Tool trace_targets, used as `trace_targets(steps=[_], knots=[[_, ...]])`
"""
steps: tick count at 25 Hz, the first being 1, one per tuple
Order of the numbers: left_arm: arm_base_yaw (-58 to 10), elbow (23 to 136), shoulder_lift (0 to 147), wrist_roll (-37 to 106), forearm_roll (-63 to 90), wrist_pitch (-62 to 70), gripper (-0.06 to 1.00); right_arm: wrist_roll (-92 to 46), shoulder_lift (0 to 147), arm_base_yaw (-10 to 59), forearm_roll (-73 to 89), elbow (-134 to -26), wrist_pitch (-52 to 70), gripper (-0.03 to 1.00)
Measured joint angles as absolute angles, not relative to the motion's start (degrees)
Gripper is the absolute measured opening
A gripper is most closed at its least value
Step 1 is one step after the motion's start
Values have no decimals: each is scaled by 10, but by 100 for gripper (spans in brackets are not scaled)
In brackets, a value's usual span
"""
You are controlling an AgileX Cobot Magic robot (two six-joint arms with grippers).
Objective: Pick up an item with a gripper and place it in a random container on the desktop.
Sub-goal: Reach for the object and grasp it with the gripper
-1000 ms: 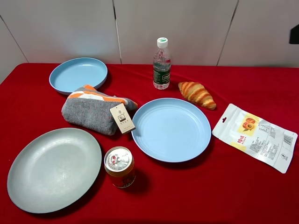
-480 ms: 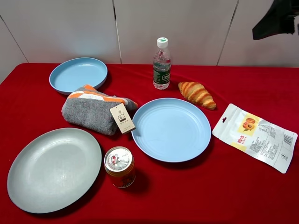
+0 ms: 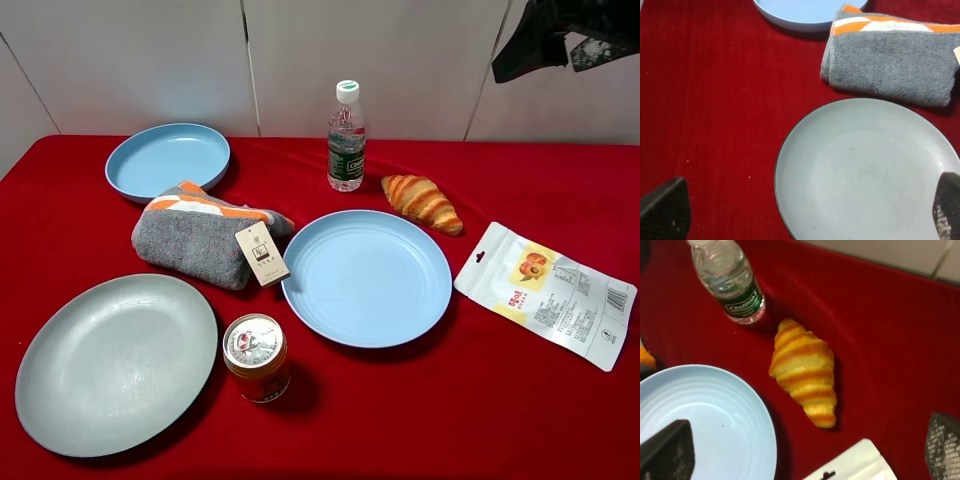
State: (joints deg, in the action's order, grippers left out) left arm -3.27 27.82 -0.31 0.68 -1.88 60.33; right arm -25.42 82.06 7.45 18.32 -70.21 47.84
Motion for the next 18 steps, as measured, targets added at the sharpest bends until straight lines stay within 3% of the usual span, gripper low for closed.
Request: trace_targets(steps=[18], knots=[[-33,278,-3,7,-19,603,97,-280,1011,140,146,-789,426,69]])
